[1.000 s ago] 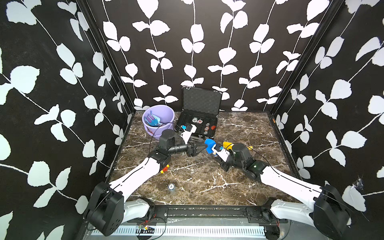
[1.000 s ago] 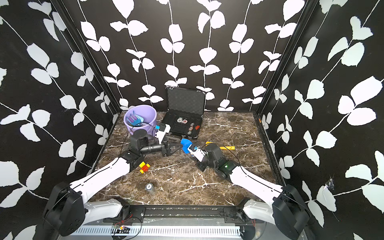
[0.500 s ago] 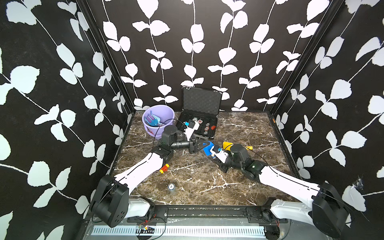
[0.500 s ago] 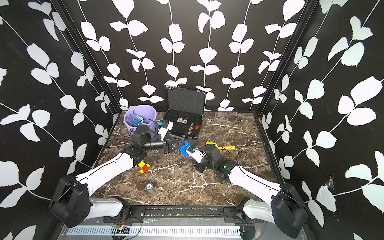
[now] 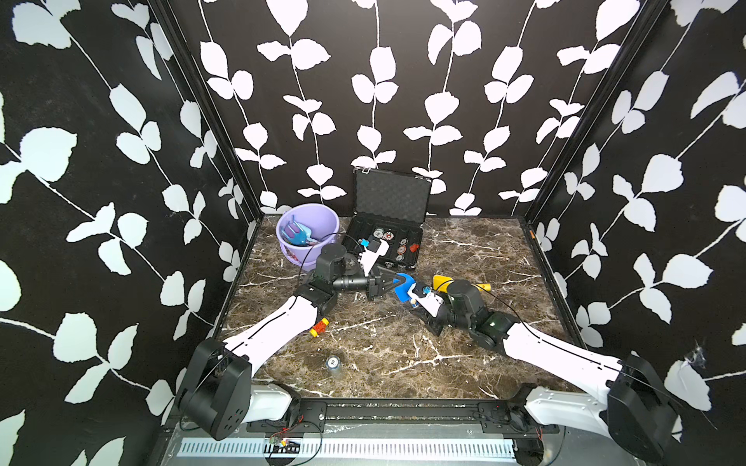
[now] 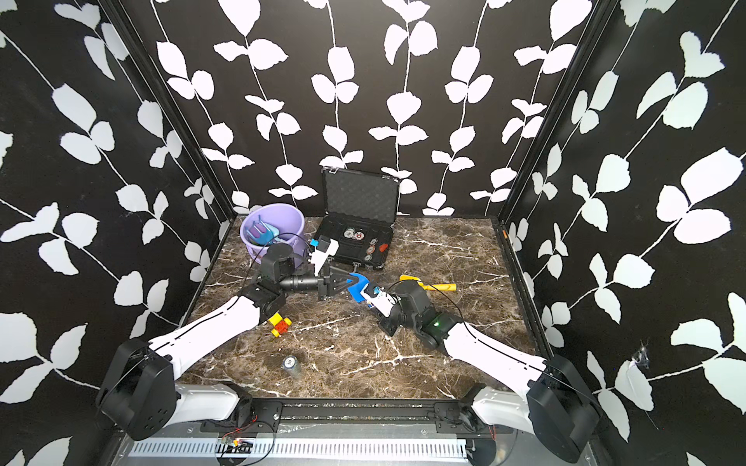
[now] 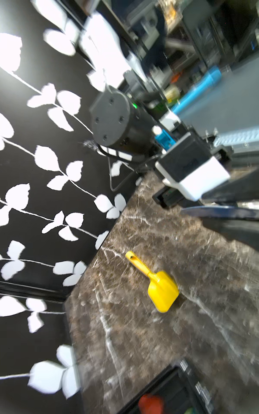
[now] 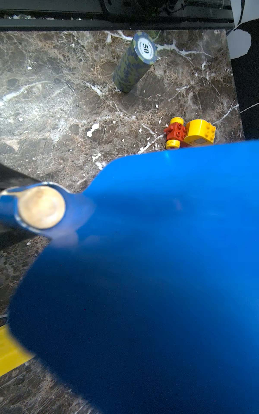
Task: Organize the gardening tools
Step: Pick up the gardening tool from the center of the board, then place the gardening tool in the container.
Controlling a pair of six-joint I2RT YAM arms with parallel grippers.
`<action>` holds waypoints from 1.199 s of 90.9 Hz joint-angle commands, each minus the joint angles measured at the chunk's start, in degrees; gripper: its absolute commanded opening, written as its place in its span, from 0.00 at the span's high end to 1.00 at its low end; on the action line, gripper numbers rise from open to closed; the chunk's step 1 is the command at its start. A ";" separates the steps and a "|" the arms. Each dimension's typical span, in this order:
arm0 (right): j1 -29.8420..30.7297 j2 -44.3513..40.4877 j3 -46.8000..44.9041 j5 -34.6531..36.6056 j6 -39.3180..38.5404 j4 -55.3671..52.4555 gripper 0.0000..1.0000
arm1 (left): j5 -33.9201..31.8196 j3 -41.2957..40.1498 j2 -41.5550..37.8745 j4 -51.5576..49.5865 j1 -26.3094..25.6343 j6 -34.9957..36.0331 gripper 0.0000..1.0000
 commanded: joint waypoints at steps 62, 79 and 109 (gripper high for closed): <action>0.55 -6.99 2.60 14.38 7.33 -0.42 0.01 | -27.58 9.50 -15.28 -27.14 0.05 17.35 1.00; 0.32 -7.38 5.33 29.72 11.95 -5.40 0.01 | -43.15 15.60 -19.33 -33.48 0.06 21.27 1.00; -9.64 -4.78 10.79 36.88 22.38 -16.51 0.01 | -64.99 30.77 -14.77 -40.87 0.17 30.70 1.00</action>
